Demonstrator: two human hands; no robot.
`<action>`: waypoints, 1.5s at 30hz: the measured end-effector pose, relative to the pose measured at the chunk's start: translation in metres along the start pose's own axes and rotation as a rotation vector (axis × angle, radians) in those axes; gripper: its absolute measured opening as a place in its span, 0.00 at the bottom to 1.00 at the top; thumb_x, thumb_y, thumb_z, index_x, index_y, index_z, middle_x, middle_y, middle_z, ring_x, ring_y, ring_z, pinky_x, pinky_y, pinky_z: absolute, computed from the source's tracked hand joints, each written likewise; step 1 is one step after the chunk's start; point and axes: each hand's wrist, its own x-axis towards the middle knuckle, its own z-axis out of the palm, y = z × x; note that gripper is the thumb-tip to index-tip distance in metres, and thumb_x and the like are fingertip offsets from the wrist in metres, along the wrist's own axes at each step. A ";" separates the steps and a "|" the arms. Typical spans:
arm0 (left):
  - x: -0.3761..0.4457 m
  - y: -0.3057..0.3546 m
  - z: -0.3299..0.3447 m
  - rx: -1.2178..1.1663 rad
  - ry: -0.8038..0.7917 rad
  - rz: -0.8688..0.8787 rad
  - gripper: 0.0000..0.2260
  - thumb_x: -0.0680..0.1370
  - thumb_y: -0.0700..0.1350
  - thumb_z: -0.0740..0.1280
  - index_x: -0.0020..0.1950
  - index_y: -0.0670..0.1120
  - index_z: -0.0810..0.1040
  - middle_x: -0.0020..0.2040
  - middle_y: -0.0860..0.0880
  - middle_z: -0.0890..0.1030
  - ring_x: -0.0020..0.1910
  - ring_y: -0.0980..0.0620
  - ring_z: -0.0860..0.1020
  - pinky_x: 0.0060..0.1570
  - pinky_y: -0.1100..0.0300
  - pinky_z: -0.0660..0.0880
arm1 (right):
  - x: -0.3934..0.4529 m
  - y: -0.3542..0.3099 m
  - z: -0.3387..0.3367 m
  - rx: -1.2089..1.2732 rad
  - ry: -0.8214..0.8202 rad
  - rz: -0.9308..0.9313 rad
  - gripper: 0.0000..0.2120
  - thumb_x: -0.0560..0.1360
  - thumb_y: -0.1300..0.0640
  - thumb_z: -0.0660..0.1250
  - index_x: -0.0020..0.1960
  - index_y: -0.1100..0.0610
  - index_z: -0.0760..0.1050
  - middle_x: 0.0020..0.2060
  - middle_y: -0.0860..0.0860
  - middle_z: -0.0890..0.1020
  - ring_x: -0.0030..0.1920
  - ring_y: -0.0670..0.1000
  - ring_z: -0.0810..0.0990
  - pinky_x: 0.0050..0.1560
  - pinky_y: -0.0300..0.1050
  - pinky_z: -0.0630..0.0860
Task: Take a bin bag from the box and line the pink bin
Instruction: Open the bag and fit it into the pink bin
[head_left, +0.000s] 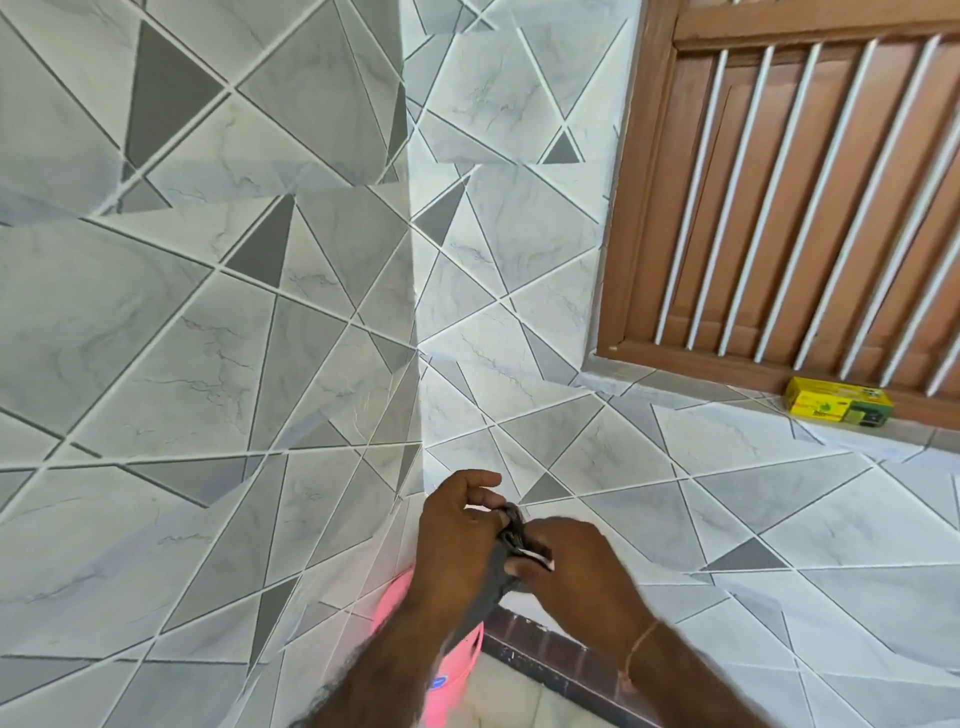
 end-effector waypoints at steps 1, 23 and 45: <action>-0.003 0.002 0.003 -0.013 -0.004 0.007 0.15 0.71 0.25 0.67 0.47 0.44 0.80 0.38 0.47 0.80 0.33 0.57 0.81 0.32 0.66 0.78 | 0.001 0.001 0.004 -0.001 -0.005 0.030 0.10 0.70 0.48 0.67 0.35 0.52 0.74 0.33 0.48 0.79 0.39 0.53 0.78 0.42 0.50 0.74; -0.008 -0.023 0.010 0.056 -0.039 -0.171 0.05 0.75 0.39 0.70 0.41 0.44 0.84 0.35 0.48 0.84 0.34 0.53 0.82 0.34 0.62 0.78 | 0.000 0.002 0.008 0.942 0.050 0.364 0.05 0.75 0.66 0.69 0.49 0.61 0.83 0.37 0.58 0.86 0.36 0.53 0.85 0.33 0.40 0.79; 0.008 -0.033 -0.037 0.676 0.318 0.197 0.10 0.77 0.34 0.62 0.47 0.45 0.81 0.46 0.45 0.81 0.44 0.42 0.81 0.46 0.56 0.75 | 0.006 0.093 -0.016 0.633 0.593 0.634 0.10 0.78 0.62 0.61 0.45 0.62 0.80 0.35 0.59 0.82 0.35 0.57 0.79 0.39 0.53 0.78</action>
